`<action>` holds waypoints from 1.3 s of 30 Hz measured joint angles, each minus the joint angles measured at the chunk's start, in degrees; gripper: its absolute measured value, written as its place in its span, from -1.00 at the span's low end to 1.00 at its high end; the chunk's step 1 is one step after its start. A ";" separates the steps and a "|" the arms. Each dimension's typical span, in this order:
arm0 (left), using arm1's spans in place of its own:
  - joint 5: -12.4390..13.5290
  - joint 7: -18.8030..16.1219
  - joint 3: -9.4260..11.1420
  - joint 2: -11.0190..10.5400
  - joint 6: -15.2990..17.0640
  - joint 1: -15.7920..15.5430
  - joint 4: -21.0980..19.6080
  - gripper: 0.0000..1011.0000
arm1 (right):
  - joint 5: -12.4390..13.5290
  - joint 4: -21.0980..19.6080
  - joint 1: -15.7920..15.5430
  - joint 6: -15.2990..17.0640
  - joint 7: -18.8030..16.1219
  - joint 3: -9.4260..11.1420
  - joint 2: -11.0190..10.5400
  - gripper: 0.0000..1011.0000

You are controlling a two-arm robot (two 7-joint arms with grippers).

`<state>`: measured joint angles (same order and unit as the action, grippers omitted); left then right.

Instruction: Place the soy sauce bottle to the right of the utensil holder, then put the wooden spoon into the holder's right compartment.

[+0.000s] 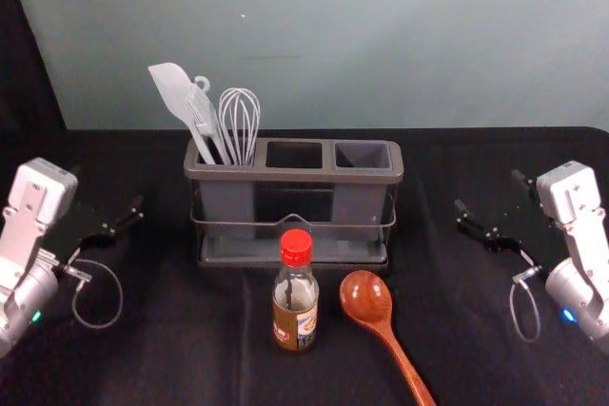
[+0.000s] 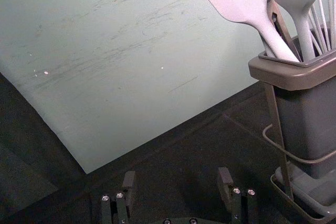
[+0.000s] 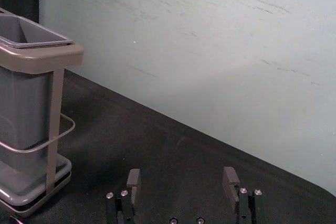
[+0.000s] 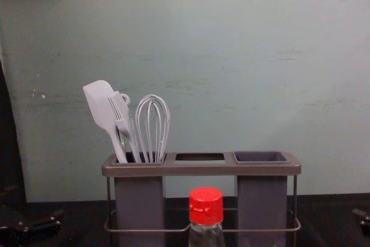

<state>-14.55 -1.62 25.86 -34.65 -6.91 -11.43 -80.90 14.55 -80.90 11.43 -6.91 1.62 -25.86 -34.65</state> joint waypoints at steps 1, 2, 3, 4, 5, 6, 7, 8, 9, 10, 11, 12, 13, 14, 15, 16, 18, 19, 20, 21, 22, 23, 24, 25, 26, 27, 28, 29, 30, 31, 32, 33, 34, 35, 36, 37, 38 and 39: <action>0.00 0.00 0.00 0.00 0.00 0.00 0.00 1.00 | 0.00 0.00 0.00 0.00 0.00 0.00 0.00 0.98; 0.00 0.00 0.00 0.00 0.00 0.00 0.00 1.00 | 0.00 0.00 0.00 0.00 0.00 0.00 0.00 0.98; 0.00 0.00 0.00 0.00 0.00 0.00 0.00 1.00 | 0.00 0.00 0.00 0.00 0.00 0.00 0.00 0.98; 0.00 0.00 0.00 0.00 0.00 0.00 0.00 1.00 | 0.00 0.00 0.00 0.00 0.00 0.00 0.00 0.98; 0.00 0.00 0.00 0.00 0.00 0.00 0.00 1.00 | 0.00 0.00 0.00 0.00 0.00 0.00 0.00 0.98; 0.00 0.00 0.00 0.00 0.00 0.00 0.00 1.00 | 0.00 0.00 0.00 0.00 0.00 0.00 0.00 0.98; 0.00 0.00 0.00 0.00 0.00 0.00 0.00 1.00 | 0.00 0.00 0.00 0.00 0.00 0.00 0.00 0.98; 0.00 0.00 0.00 0.00 0.00 0.00 0.00 1.00 | 0.00 0.00 0.00 0.00 0.00 0.00 0.00 0.98; 0.00 0.00 0.00 0.00 0.00 0.00 0.00 1.00 | 0.00 0.00 0.00 0.00 0.00 0.00 0.00 0.98; 0.00 0.00 0.00 0.00 0.00 0.00 0.00 1.00 | 0.00 0.00 0.00 0.00 0.00 0.00 0.00 0.98; 0.00 0.00 0.00 0.00 0.00 0.00 0.00 1.00 | 0.00 0.00 0.00 0.00 0.00 0.00 0.00 0.98; 0.00 0.00 0.00 0.00 0.00 0.00 0.00 1.00 | 0.00 0.00 0.00 0.00 0.00 0.00 0.00 0.98; 0.00 0.00 0.00 0.00 0.00 0.00 0.00 1.00 | 0.00 0.00 0.00 0.00 0.00 0.00 0.00 0.98; 0.00 0.00 0.00 0.00 0.00 0.00 0.00 1.00 | 0.00 0.01 0.00 0.00 0.00 0.00 0.00 0.98; 0.00 0.00 0.00 0.00 0.00 0.00 0.00 1.00 | 0.00 0.00 0.00 0.00 0.00 0.00 0.00 0.98; 0.00 0.00 0.00 0.00 0.00 0.00 0.00 1.00 | 0.00 0.00 0.00 0.00 0.00 0.00 0.00 0.98; 0.00 0.00 0.00 0.00 0.00 0.00 0.00 1.00 | 0.00 0.00 0.00 0.00 0.00 0.00 0.00 0.98; 0.00 0.00 0.00 0.00 0.00 0.00 0.00 1.00 | 0.00 0.00 0.00 0.00 0.00 0.00 0.00 0.98; 0.00 0.00 0.00 0.00 0.00 0.00 0.00 1.00 | 0.00 0.00 0.00 0.00 0.00 0.00 0.00 0.98; 0.00 0.00 0.00 0.00 0.00 0.00 0.00 1.00 | 0.00 0.00 0.00 0.00 0.00 0.00 0.00 0.98; 0.00 0.00 0.00 0.00 0.00 0.00 0.00 1.00 | 0.00 0.00 0.00 0.00 0.00 0.00 0.00 0.98; 0.00 0.00 0.00 0.00 0.00 0.00 0.00 1.00 | 0.00 0.00 0.00 0.00 0.00 0.00 0.00 0.98; 0.00 0.00 0.00 0.00 0.00 0.00 0.00 1.00 | 0.00 0.00 0.00 0.00 0.00 0.00 0.00 0.98; 0.00 0.00 0.00 0.00 0.00 0.00 0.00 1.00 | 0.00 0.00 0.00 0.00 0.00 0.00 0.00 0.98; 0.00 0.00 0.00 0.00 0.00 0.00 0.00 1.00 | 0.00 0.00 0.00 0.00 0.00 0.00 0.00 0.98; 0.00 0.00 0.00 0.00 0.00 0.00 0.00 1.00 | 0.00 0.00 0.00 0.00 0.00 0.00 0.00 0.98; 0.00 0.00 0.00 0.00 0.00 0.00 0.00 1.00 | 0.00 0.00 0.00 0.00 0.00 0.00 0.00 0.98; 0.00 0.00 0.00 0.00 0.00 0.00 0.00 1.00 | 0.00 0.00 0.00 0.00 0.00 0.00 0.00 0.98; 0.00 0.00 0.00 0.00 0.00 0.00 0.00 1.00 | 0.00 0.00 0.00 0.00 0.00 0.00 0.00 0.98; 0.00 0.00 0.00 0.00 0.00 0.00 0.00 1.00 | 0.00 0.00 0.00 0.00 0.00 0.00 0.00 0.98; 0.00 0.00 0.00 0.00 0.00 0.00 0.00 1.00 | 0.00 0.00 0.00 0.00 0.00 0.00 0.00 0.98; 0.00 0.00 0.00 0.00 0.00 0.00 0.00 1.00 | 0.00 0.00 0.00 0.00 0.00 0.00 0.00 0.98; 0.00 0.00 0.00 0.00 0.00 0.00 0.00 1.00 | 0.00 0.00 0.00 0.00 0.00 0.00 0.00 0.98; 0.00 0.00 0.00 0.00 0.00 0.00 0.00 1.00 | 0.00 0.00 0.00 0.00 0.00 0.00 0.00 0.98; 0.00 0.00 0.00 0.00 0.00 0.00 0.00 1.00 | 0.00 0.00 0.00 0.00 0.00 0.00 0.00 0.98; 0.00 0.00 0.00 0.00 0.00 0.00 0.00 1.00 | 0.00 0.00 0.00 0.00 0.00 0.00 0.00 0.98; 0.00 0.00 0.00 0.00 0.00 0.00 0.00 1.00 | 0.00 0.00 0.00 0.00 0.00 0.00 0.00 0.98; 0.00 0.00 0.00 0.00 0.00 0.00 0.00 1.00 | 0.00 0.00 0.00 0.00 0.00 0.00 0.00 0.98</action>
<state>-14.55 -1.62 25.86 -34.65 -6.91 -11.43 -80.90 14.55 -80.90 11.43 -6.91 1.62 -25.86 -34.64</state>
